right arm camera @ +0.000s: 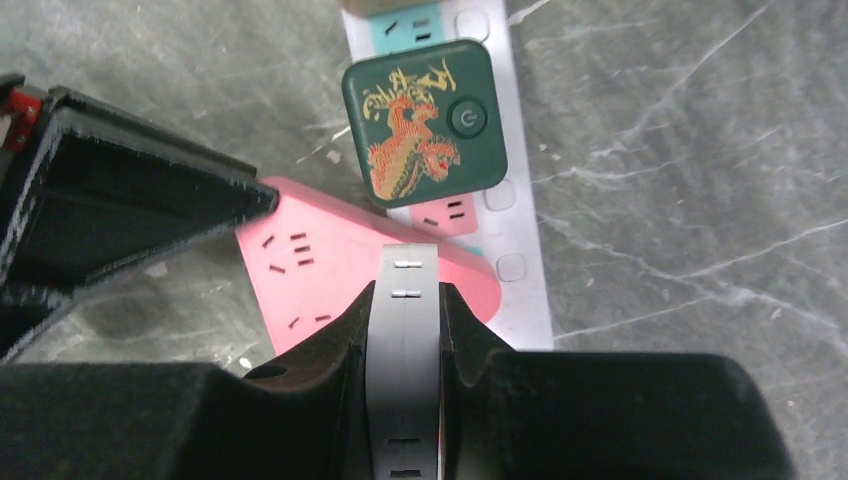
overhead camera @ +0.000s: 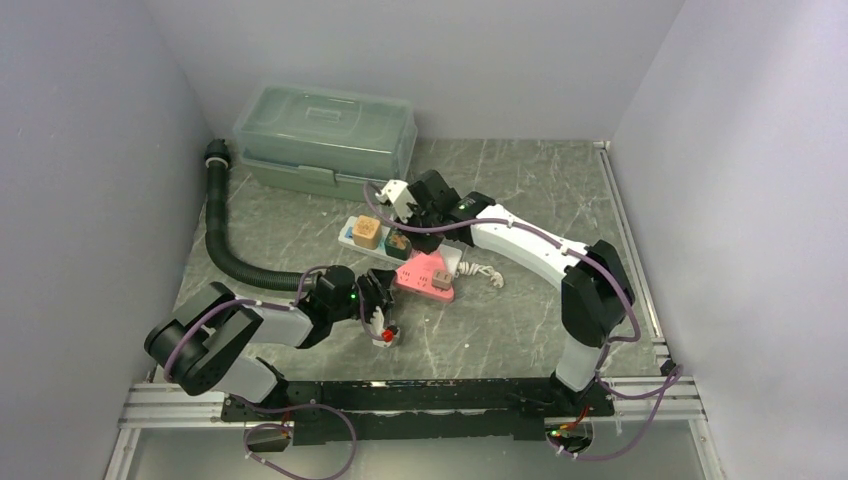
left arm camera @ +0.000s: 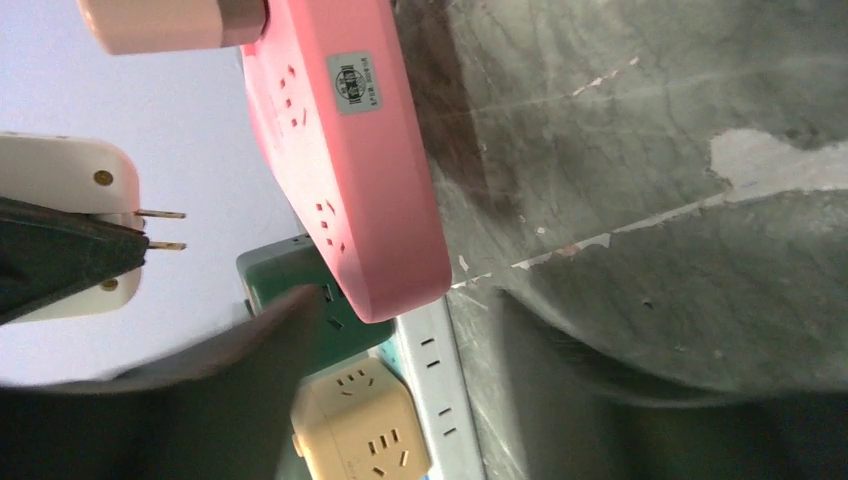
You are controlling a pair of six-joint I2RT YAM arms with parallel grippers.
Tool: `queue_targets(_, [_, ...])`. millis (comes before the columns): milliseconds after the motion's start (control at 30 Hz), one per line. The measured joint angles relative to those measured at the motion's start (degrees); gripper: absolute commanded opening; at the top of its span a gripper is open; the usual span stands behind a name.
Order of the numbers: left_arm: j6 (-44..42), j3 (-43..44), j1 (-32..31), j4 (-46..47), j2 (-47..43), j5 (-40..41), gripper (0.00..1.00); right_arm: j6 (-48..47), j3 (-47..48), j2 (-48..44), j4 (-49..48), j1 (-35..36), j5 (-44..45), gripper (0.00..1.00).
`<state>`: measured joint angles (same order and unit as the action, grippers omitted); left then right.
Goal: Insert the plug
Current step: Insert the plug into the socket.
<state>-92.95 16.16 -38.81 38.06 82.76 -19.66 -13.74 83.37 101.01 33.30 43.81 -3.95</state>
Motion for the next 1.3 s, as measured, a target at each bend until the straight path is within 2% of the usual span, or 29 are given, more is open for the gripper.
queue_targets(67, [0.0, 0.0, 0.0, 0.0, 0.0, 0.0, 0.28, -0.2, -1.2, -0.3, 0.0, 0.0, -0.9, 0.0])
queue_targets(267, [0.5, 0.1, -0.2, -0.2, -0.2, -0.4, 0.36, -0.2, -2.3, -0.8, 0.0, 0.0, -2.4, 0.0])
queue_targets(300, [0.6, 0.1, -0.2, -0.2, -0.2, -0.4, 0.4, -0.2, -2.4, -0.9, 0.0, 0.0, -2.6, 0.0])
queue_targets(333, [0.7, 0.1, -0.2, -0.2, -0.2, -0.5, 0.57, -0.2, -2.4, -0.9, 0.0, 0.2, -2.6, 0.0])
queue_targets(367, [0.8, 0.1, -0.2, -0.2, -0.2, -0.5, 0.94, -0.3, -2.4, -0.9, 0.0, 0.2, -2.7, 0.0])
queue_targets(400, [0.8, 0.1, -0.2, -0.2, -0.2, -0.5, 0.99, -0.3, -2.4, -0.9, 0.0, 0.2, -2.8, 0.0])
queue_targets(500, [1.2, 0.1, -0.2, -0.2, -0.2, -0.5, 1.0, -0.9, -2.4, -0.9, 0.1, 0.3, -2.8, 0.0])
queue_targets(700, [1.7, 0.1, -0.3, 0.2, -0.2, -0.5, 1.0, -1.7, -2.4, -0.9, 0.1, 0.3, -2.8, 0.0])
queue_targets(733, [1.8, 0.1, -0.3, 0.3, -0.2, -0.6, 0.97, -1.7, -2.4, -0.9, 0.1, 0.3, -2.9, 0.0])
queue_targets(800, [2.2, 0.1, -0.3, 0.3, -0.2, -0.8, 0.79, -1.7, -2.4, -0.9, 0.1, 0.3, -3.1, 0.0])
queue_targets(833, [2.4, 0.1, -0.3, 0.2, -0.2, -0.9, 0.59, -1.7, -2.4, -0.9, 0.0, 0.3, -3.1, 0.0])
queue_targets(867, [2.3, 0.1, -0.3, 0.2, -0.2, -1.2, 0.31, -1.7, -2.5, -0.9, 0.0, 0.3, -3.1, 0.0])
queue_targets(900, [2.8, 0.1, -0.3, 0.2, -0.1, -1.5, 0.25, -1.7, -2.5, -0.9, 0.0, 0.3, -3.2, 0.0])
queue_targets(1300, [2.8, 0.3, -0.3, 1.6, 1.5, -3.6, 0.35, -1.7, -5.5, -0.9, -1.9, 0.3, -3.7, 0.0])
